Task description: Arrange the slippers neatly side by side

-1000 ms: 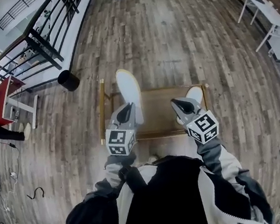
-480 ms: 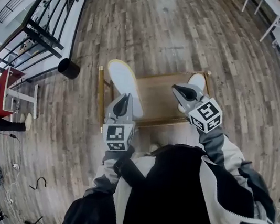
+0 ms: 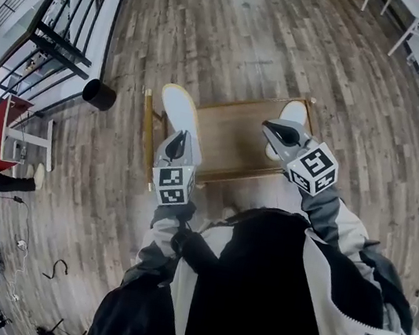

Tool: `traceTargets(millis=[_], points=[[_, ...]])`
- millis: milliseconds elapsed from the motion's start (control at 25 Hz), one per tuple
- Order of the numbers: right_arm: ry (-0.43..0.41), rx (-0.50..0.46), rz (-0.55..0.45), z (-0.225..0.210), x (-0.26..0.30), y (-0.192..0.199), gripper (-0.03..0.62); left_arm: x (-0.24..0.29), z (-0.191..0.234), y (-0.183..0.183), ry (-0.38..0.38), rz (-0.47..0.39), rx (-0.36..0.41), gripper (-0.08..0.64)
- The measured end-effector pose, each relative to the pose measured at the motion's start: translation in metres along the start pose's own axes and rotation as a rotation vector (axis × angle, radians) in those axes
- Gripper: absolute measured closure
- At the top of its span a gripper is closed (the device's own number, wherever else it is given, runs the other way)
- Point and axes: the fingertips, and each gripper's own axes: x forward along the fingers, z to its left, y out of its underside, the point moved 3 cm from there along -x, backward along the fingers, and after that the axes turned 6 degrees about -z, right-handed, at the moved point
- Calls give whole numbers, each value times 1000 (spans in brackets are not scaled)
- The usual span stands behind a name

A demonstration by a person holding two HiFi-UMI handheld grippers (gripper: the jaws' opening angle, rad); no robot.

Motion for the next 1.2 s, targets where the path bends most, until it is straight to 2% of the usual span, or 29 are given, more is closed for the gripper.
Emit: traceTargets(millis=[120, 320, 640, 800, 1000, 1200], points=[[25, 3, 6, -2, -6, 1, 588, 17, 15, 34, -4, 84, -22, 536], [65, 4, 22, -6, -18, 4, 588, 44, 39, 101, -36, 244, -114, 536], [158, 15, 49, -16, -40, 7, 588, 70, 66, 183, -55, 471, -167, 535], [188, 16, 70, -21, -50, 14, 588, 77, 77, 209, -76, 523, -223, 535], [237, 28, 94, -24, -66, 20, 588, 89, 80, 223, -69, 574, -198, 535], [250, 36, 117, -25, -72, 26, 588, 95, 85, 232, -70, 612, -188, 535]])
